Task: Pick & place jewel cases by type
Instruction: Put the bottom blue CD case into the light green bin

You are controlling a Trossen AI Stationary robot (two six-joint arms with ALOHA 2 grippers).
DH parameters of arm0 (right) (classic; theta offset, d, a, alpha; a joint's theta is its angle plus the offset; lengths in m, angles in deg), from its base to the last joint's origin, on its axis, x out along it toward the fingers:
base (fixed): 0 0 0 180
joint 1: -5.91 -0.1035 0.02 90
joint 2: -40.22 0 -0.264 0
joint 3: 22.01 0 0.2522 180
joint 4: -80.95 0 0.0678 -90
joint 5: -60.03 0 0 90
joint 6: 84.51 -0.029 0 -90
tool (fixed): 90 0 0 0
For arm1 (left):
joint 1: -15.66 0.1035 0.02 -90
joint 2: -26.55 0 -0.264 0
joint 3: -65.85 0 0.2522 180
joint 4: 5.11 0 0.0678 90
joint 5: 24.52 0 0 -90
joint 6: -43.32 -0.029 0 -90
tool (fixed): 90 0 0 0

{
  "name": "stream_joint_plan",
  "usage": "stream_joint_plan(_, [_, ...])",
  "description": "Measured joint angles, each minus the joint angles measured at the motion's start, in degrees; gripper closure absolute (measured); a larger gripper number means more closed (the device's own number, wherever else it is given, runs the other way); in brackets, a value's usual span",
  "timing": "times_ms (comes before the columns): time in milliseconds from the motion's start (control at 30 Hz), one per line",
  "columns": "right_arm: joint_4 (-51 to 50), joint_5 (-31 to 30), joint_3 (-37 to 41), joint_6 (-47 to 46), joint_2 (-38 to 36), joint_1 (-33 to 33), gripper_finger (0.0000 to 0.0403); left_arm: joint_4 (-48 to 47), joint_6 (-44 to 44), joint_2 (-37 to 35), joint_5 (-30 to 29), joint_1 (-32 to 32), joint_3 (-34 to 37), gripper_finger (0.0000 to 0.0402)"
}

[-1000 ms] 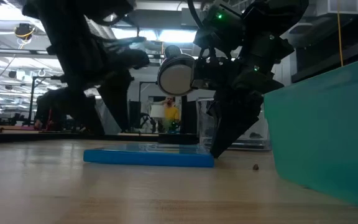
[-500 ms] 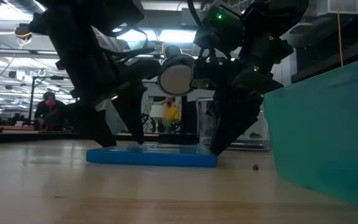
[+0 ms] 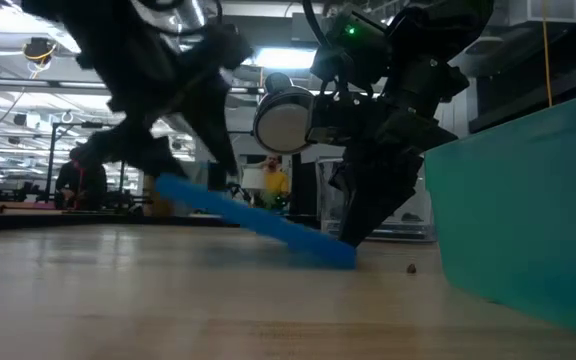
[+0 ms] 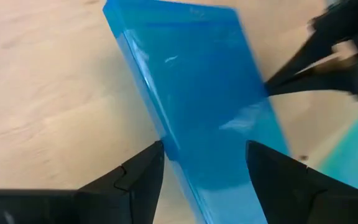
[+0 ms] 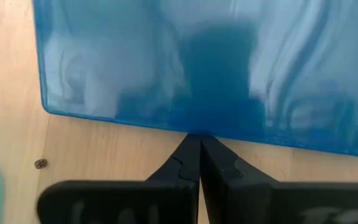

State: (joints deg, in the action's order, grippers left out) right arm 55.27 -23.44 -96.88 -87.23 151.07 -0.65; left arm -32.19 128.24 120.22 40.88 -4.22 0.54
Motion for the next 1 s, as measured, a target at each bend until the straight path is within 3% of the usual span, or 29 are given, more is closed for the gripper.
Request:
stream_joint_plan(233, [1.9, -0.3, -0.1, 0.1, 0.1, 0.0, 0.0397, 10.2, -3.2, -0.5, 0.1, -0.2, -0.7, 0.0188])
stream_joint_plan(500, [2.3, 0.5, -0.1, 0.0, 0.2, 0.1, 0.0397, 7.7, -3.2, 1.8, 1.8, 2.8, -0.5, 0.0204])
stream_joint_plan(633, [2.2, 0.7, -0.1, 0.0, 0.2, 0.2, 0.0397, 5.2, -3.1, 1.9, 2.0, 3.6, -0.5, 0.0248])
stream_joint_plan(900, [1.4, 1.2, -0.1, 0.0, -0.9, 0.1, 0.0397, 0.7, 0.3, 0.5, 2.1, 2.0, -0.7, 0.0375])
stream_joint_plan(1000, [0.5, 0.8, -0.2, 0.1, -3.4, 0.1, 0.0397, -2.1, 0.3, -1.7, 1.3, 0.8, -0.6, 0.0391])
